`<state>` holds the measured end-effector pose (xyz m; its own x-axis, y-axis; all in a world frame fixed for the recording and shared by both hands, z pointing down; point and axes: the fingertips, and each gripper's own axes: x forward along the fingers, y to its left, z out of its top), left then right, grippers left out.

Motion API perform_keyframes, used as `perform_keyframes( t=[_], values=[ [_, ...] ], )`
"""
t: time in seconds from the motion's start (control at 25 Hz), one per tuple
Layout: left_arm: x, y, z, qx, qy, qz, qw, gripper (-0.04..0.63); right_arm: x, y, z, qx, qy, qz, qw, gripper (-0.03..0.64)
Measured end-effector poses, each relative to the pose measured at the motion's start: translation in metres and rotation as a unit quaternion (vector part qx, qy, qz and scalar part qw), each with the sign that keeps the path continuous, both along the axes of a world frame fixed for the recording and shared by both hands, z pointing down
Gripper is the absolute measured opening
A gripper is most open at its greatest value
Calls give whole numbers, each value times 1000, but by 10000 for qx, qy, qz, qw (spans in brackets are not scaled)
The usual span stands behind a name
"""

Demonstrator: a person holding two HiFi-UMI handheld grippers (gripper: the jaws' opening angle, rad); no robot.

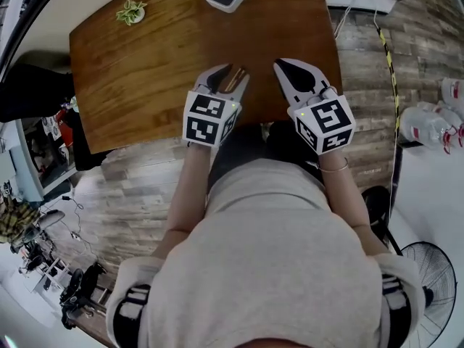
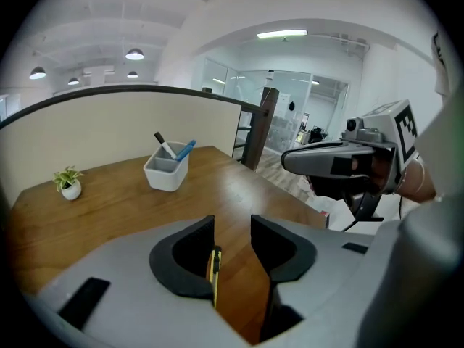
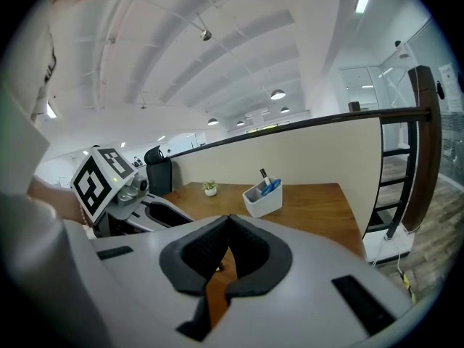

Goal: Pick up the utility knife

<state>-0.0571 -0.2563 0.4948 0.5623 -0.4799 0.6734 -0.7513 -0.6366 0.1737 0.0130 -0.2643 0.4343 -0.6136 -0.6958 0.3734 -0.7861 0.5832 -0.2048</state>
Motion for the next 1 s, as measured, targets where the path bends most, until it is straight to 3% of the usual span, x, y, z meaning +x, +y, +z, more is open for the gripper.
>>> perform_keyframes(
  t=[0.52,1.0],
  values=[
    [-10,22,71,-632,-590,278,9959,190,-10,14,51,-502,275,-295,9979,12],
    [-6,8,102,-718,-897,365,9927,171,-16,26,82,-833,232,-345,9957,12]
  ],
)
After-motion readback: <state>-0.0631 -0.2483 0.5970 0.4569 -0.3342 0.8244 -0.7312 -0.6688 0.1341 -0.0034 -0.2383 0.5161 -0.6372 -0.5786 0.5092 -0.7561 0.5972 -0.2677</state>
